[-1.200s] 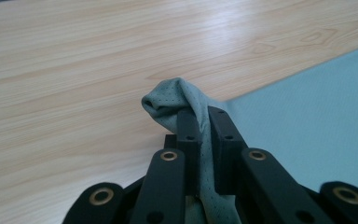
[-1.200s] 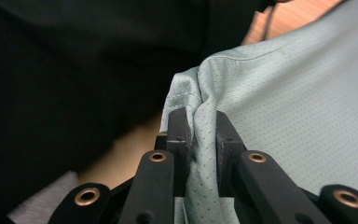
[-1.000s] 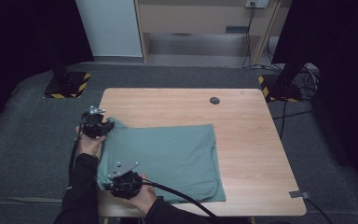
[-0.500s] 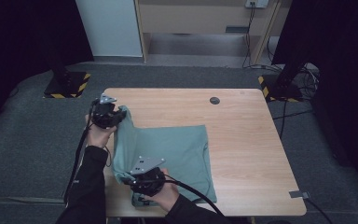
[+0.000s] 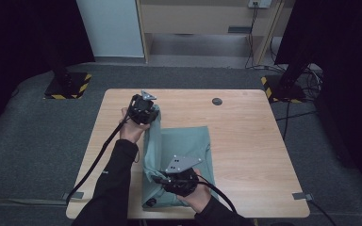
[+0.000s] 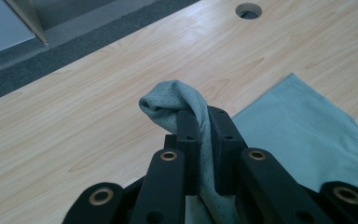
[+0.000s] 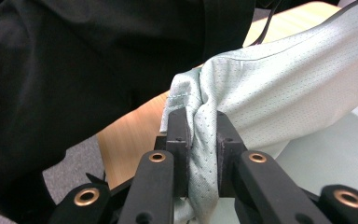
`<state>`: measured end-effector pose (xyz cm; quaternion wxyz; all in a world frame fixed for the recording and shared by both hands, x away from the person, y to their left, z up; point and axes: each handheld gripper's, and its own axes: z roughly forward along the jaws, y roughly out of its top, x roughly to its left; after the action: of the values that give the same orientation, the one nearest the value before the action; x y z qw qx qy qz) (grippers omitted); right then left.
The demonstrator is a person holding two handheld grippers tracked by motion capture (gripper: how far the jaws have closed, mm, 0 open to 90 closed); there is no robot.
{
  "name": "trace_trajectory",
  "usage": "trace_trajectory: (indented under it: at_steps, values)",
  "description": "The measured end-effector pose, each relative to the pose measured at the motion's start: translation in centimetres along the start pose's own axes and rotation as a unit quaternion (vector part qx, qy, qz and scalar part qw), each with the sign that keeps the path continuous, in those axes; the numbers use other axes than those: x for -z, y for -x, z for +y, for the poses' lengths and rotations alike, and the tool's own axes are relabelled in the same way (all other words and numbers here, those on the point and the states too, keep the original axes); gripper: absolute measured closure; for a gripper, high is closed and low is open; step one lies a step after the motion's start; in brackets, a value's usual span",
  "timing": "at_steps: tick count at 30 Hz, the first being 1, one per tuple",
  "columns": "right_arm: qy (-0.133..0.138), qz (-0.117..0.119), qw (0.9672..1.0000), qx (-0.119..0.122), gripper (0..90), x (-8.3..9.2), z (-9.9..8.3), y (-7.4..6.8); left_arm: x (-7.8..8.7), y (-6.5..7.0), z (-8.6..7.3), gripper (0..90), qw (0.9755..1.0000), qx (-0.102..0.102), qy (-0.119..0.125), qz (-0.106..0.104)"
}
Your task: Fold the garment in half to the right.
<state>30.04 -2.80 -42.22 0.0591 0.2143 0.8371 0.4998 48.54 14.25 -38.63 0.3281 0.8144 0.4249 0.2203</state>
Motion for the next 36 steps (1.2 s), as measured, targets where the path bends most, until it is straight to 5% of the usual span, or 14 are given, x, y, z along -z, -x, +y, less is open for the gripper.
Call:
trace_trajectory:
  at_steps: [9, 14, 21, 25, 28, 32, 36]
  values:
    - [-0.014, -0.015, 0.9996, -0.02, 80.4, 2.2, -1.9, 1.8, -3.3, 3.5, 1.5, 84.3, 0.9992, -0.03, -0.023, -0.009]
    - [-0.026, -0.028, 0.9987, -0.034, 80.3, 3.3, -3.2, 2.8, -4.9, 4.2, 1.6, 84.2, 0.999, -0.024, -0.029, -0.025]
    - [-0.032, -0.05, 0.9971, -0.047, 80.2, 5.3, -4.7, 3.8, -6.8, 6.0, 2.3, 83.9, 0.9982, -0.02, -0.024, -0.052]
    - [-0.042, -0.068, 0.9952, -0.056, 78.7, 6.1, -5.9, 4.5, -8.1, 6.9, 2.2, 81.7, 0.9956, -0.014, -0.02, -0.091]
    - [-0.06, -0.101, 0.9905, -0.071, 58.2, 6.6, -7.1, 5.1, -9.6, 7.2, 1.5, 68.0, 0.9928, -0.011, -0.036, -0.114]
    - [-0.065, -0.125, 0.9866, -0.081, 47.2, 7.2, -8.0, 5.9, -10.4, 6.8, 0.2, 59.9, 0.9938, -0.015, -0.048, -0.099]
    - [-0.058, -0.137, 0.9853, -0.085, 39.6, 7.2, -7.9, 6.7, -10.0, 4.9, -1.3, 52.6, 0.9926, 0.014, -0.039, -0.114]
